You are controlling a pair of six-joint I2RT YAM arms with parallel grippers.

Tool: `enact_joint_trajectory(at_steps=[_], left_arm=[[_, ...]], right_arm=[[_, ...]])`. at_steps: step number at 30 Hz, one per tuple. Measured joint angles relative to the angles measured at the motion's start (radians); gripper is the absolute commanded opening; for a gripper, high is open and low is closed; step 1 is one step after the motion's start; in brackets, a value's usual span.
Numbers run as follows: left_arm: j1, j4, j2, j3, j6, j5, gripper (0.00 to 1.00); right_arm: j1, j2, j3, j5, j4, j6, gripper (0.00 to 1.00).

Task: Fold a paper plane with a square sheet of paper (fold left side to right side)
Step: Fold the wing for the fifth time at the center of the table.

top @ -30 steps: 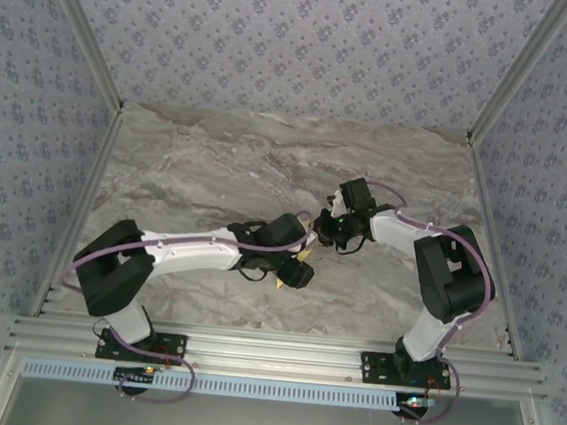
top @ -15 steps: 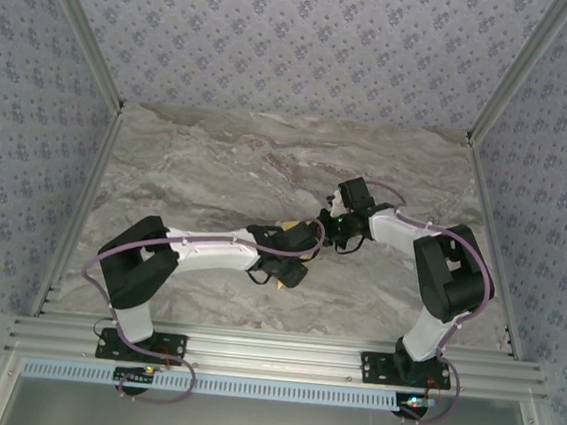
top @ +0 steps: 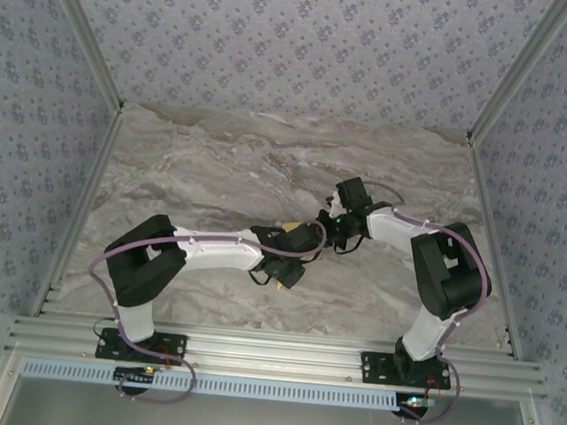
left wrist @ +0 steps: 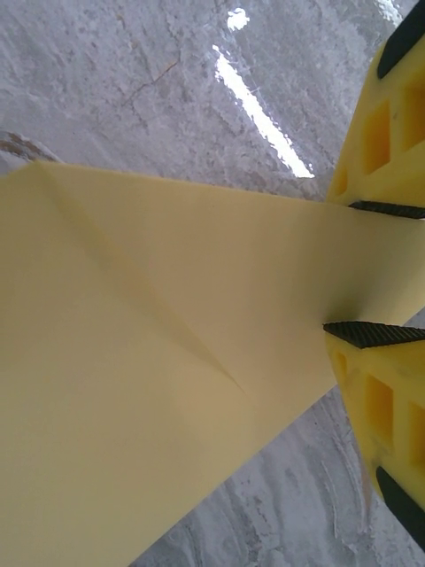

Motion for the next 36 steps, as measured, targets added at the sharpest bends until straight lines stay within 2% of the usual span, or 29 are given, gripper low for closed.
enact_joint_trajectory(at_steps=[7, 11, 18, 25, 30, 36], left_arm=[[0.0, 0.0, 0.0, 0.002, 0.004, 0.008, 0.26], [0.0, 0.0, 0.001, 0.002, 0.004, 0.009, 0.21], [0.008, 0.014, 0.001, 0.001, 0.003, 0.028, 0.16], [0.075, 0.101, -0.031, -0.056, -0.018, 0.138, 0.15], [0.137, 0.197, -0.061, -0.117, -0.059, 0.248, 0.15], [0.217, 0.377, -0.094, -0.217, -0.153, 0.408, 0.13]], right_arm=[[0.002, 0.004, 0.0, 0.003, -0.009, -0.007, 0.0], [0.002, 0.004, 0.0, 0.003, -0.01, -0.01, 0.03], [-0.001, -0.02, -0.002, 0.027, -0.013, -0.036, 0.33], [-0.05, -0.286, -0.04, 0.153, -0.023, -0.109, 0.6], [-0.105, -0.462, -0.103, 0.224, -0.03, -0.181, 0.66], [-0.123, -0.512, -0.215, 0.235, -0.029, -0.239, 0.66]])
